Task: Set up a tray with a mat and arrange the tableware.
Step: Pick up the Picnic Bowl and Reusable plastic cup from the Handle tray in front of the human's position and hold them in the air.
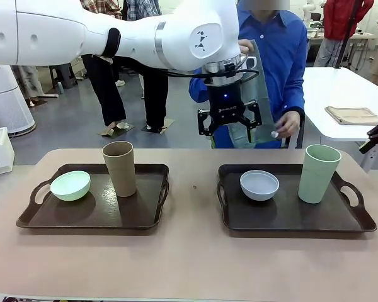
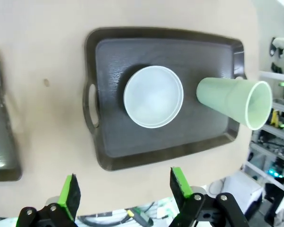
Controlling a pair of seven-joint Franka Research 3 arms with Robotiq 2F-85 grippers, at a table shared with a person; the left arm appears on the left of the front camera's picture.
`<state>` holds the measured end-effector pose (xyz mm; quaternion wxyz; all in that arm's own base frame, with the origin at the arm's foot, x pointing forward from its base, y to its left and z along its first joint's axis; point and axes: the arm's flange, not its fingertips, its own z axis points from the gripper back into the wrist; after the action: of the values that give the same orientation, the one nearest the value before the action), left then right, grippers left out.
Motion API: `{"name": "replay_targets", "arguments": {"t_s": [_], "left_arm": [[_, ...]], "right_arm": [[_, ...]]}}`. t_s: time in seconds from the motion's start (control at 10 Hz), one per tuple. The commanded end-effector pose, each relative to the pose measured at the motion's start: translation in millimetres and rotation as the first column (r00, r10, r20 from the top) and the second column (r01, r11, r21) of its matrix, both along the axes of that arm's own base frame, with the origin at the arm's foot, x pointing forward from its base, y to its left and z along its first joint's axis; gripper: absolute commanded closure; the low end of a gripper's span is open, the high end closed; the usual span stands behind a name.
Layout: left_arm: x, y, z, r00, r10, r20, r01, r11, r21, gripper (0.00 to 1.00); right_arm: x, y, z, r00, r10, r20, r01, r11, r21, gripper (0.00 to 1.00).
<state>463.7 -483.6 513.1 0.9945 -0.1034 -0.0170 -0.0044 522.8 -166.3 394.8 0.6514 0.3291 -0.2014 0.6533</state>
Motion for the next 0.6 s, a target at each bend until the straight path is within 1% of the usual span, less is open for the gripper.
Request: {"name": "replay_targets", "arguments": {"t_s": [0.0,0.1,0.3,0.4,0.5], "left_arm": [[-9,6,-18,0.997,0.067,0.035,-0.067,0.998,0.005,0.00],[-5,1,-27,0.997,0.068,0.034,-0.068,0.998,0.015,0.00],[-1,-4,-40,0.997,0.066,0.047,-0.068,0.997,0.037,0.00],[1,-5,-44,0.996,0.059,0.067,-0.063,0.997,0.053,0.00],[4,-7,-52,0.996,0.059,0.065,-0.062,0.996,0.056,0.00]], "right_arm": [[-6,2,-22,0.999,-0.032,0.004,0.032,0.992,0.124,0.00],[-5,9,-32,0.999,-0.049,-0.005,0.049,0.985,0.166,0.00],[-4,35,-46,0.998,-0.057,-0.009,0.058,0.985,0.160,0.00],[-4,47,-47,0.998,-0.067,-0.001,0.067,0.985,0.158,0.00],[-4,60,-48,0.998,-0.058,0.020,0.054,0.987,0.149,0.00]]}}
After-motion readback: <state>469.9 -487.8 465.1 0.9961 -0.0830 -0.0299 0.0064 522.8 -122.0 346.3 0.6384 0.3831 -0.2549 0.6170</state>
